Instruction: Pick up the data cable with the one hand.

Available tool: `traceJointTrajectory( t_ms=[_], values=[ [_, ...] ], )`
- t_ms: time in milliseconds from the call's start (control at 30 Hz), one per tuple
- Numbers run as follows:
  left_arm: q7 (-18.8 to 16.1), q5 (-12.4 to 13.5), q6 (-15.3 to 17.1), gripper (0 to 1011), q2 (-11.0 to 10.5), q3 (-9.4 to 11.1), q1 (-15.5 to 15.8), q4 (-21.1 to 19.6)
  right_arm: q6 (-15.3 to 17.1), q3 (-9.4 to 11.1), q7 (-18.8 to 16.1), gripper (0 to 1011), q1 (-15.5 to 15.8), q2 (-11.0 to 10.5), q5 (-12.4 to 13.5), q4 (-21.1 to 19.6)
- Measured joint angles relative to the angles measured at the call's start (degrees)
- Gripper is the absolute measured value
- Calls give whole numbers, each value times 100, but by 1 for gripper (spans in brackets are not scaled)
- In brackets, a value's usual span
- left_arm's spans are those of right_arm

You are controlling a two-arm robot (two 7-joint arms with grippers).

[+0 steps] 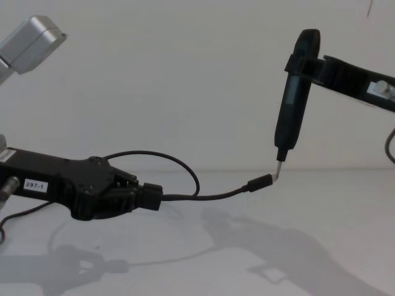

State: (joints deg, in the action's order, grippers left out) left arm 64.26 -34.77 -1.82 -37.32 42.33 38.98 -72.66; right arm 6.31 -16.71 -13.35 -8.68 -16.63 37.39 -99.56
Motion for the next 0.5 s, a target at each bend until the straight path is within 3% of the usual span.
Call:
traceJointTrajectory(
  t_ms=[500],
  values=[
    [0,0,0,40,0,0,0,0,33,-10,10,279,20,-35,103,-59]
  ],
)
